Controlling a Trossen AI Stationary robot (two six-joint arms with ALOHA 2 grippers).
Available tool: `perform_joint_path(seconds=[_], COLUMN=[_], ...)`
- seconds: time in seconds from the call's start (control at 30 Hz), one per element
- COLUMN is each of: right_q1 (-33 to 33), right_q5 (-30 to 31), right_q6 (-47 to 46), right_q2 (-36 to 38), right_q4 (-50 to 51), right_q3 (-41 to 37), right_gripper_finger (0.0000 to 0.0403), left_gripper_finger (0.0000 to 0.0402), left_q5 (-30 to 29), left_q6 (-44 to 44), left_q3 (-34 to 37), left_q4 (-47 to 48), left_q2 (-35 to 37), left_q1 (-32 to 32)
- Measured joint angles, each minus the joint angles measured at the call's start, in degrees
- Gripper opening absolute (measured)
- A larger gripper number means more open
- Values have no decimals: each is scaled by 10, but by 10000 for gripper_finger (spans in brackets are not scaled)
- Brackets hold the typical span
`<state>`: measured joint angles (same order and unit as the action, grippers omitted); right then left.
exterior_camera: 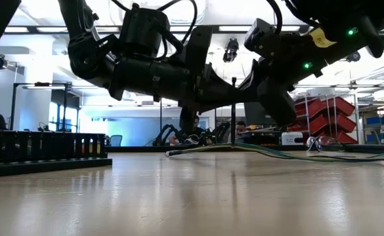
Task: Ziptie cables
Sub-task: Wrap the cable wires with the black zip tie
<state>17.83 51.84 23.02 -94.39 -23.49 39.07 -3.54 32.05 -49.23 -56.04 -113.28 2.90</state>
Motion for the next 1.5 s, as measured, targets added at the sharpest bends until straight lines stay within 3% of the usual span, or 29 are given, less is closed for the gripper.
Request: perform_joint_path(seconds=[0.83, 1.5], right_q1=[14, 30], right_q5=[22, 24], right_q6=[38, 132], right_q2=[0, 1], right_q4=[-2, -30], right_q3=[0, 1], right_gripper_finger=[0, 0], left_gripper_finger=[0, 0], left_q5=[1, 56], left_q6=[15, 55], left_q3=[0, 0], left_q4=[-1, -16], left_q2=[0, 0], left_q1=[0, -10])
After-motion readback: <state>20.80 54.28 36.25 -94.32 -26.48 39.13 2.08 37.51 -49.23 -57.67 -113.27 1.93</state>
